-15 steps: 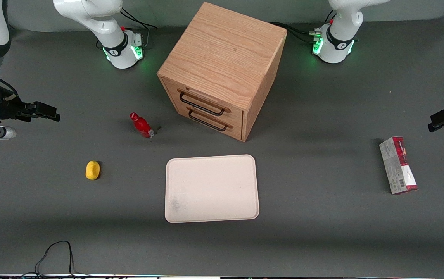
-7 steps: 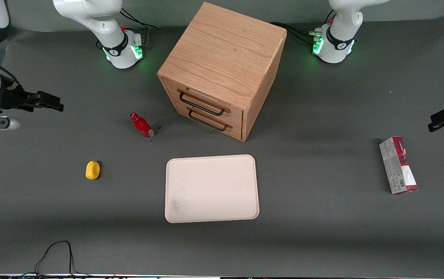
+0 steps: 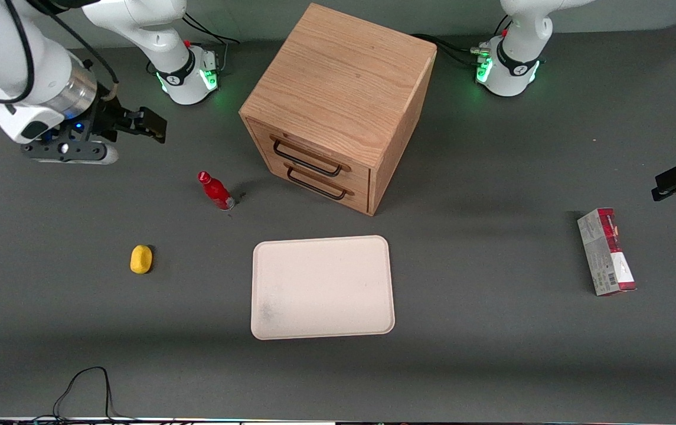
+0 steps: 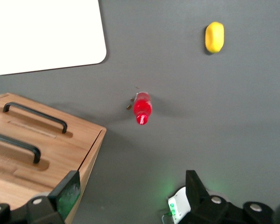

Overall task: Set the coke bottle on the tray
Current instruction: 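Move the open right gripper down over the red Coca-Cola bottle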

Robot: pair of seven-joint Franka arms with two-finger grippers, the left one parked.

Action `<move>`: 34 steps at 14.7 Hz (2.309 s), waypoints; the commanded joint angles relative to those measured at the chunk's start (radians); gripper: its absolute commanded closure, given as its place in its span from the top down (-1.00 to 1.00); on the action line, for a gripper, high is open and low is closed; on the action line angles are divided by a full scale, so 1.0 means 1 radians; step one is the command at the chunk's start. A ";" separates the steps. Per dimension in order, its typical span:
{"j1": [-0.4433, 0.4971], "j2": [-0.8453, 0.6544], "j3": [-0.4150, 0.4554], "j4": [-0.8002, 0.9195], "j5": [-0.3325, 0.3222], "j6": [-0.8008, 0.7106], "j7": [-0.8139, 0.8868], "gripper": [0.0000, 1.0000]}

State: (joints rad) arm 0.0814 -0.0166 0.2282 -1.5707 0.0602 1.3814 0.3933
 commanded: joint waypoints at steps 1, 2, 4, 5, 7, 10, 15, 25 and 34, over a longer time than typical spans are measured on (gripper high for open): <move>-0.006 -0.037 0.000 -0.017 0.036 -0.031 0.016 1.00; -0.006 -0.043 0.002 -0.026 0.036 -0.032 0.016 1.00; 0.018 -0.043 0.000 -0.060 0.036 -0.015 0.013 0.99; 0.020 -0.043 0.000 -0.083 0.036 0.011 0.012 0.99; 0.021 -0.045 0.002 -0.141 0.036 0.062 0.006 0.99; 0.020 -0.045 0.000 -0.248 0.036 0.175 -0.013 0.99; 0.021 -0.072 0.000 -0.518 0.033 0.457 -0.027 0.99; 0.023 -0.075 0.000 -0.742 0.024 0.728 -0.068 0.98; 0.052 -0.060 0.000 -0.842 0.015 0.880 -0.068 0.98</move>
State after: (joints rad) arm 0.1262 -0.0539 0.2352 -2.3841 0.0755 2.2360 0.3441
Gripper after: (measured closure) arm 0.009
